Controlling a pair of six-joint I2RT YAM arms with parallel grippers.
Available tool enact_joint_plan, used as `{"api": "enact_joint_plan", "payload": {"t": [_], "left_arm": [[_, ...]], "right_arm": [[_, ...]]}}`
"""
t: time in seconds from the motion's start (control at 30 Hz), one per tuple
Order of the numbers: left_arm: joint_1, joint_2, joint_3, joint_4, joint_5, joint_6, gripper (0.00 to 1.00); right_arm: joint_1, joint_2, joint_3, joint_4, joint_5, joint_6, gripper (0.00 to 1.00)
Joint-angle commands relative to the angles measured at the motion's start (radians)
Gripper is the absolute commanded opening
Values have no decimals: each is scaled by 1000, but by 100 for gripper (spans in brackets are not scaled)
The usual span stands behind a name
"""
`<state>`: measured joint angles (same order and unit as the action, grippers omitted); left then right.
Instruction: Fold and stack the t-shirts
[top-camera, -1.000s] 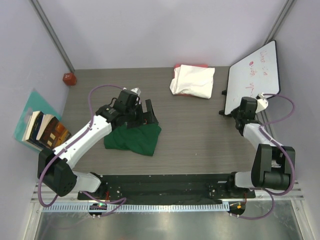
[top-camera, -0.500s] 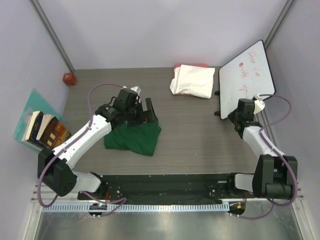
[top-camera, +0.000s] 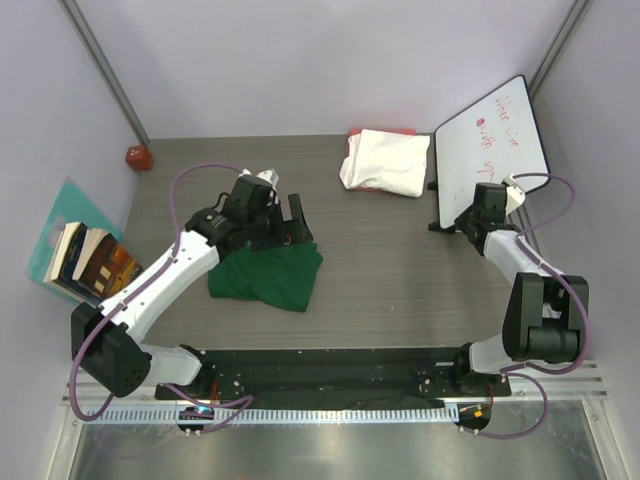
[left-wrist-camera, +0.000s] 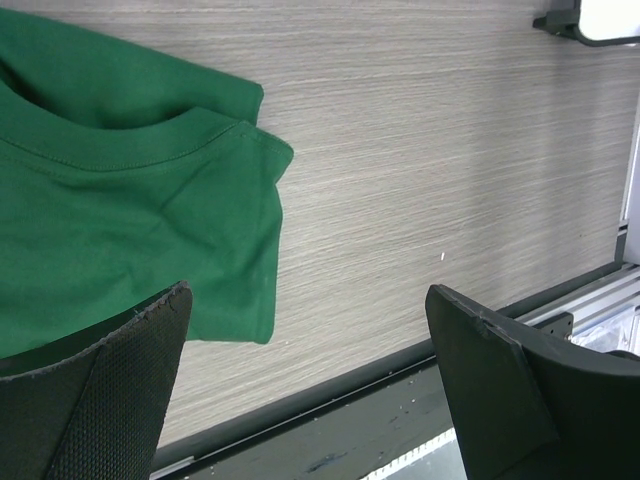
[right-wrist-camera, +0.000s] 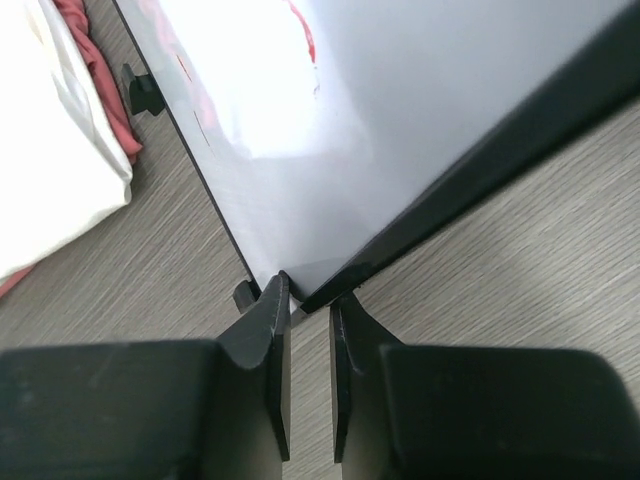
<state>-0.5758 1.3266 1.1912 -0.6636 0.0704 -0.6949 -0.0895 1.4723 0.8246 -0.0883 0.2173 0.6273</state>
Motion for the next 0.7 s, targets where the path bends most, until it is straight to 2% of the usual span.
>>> {"api": "enact_joint_plan", "payload": {"t": [0.0, 0.13, 0.17, 0.23, 0.33, 0.43, 0.47, 0.53, 0.67], "left_arm": [[-4, 2, 51, 6, 5, 9, 100], [-4, 0, 54, 7, 3, 8, 100], [-4, -1, 54, 7, 2, 8, 100], [-4, -6, 54, 7, 0, 9, 100], [-4, -17, 45, 6, -6, 11, 100], [-4, -23, 33, 7, -4, 8, 100], [-4, -23, 28, 9, -1, 6, 100], [-4, -26, 25, 10, 0, 5, 100], [-4, -38, 16, 13, -4, 5, 100]], "right_arm": [[33, 134, -15, -168, -87, -159, 1], [33, 175, 39, -200, -47, -156, 1], [33, 181, 50, -227, -35, -141, 8], [33, 181, 64, -251, 7, -123, 31], [33, 134, 33, -243, 23, -120, 48], [33, 92, 7, -241, 36, -120, 55], [33, 70, 2, -243, 37, -120, 55], [33, 42, -10, -241, 36, -121, 49], [33, -36, -16, -261, 39, -113, 51]]}}
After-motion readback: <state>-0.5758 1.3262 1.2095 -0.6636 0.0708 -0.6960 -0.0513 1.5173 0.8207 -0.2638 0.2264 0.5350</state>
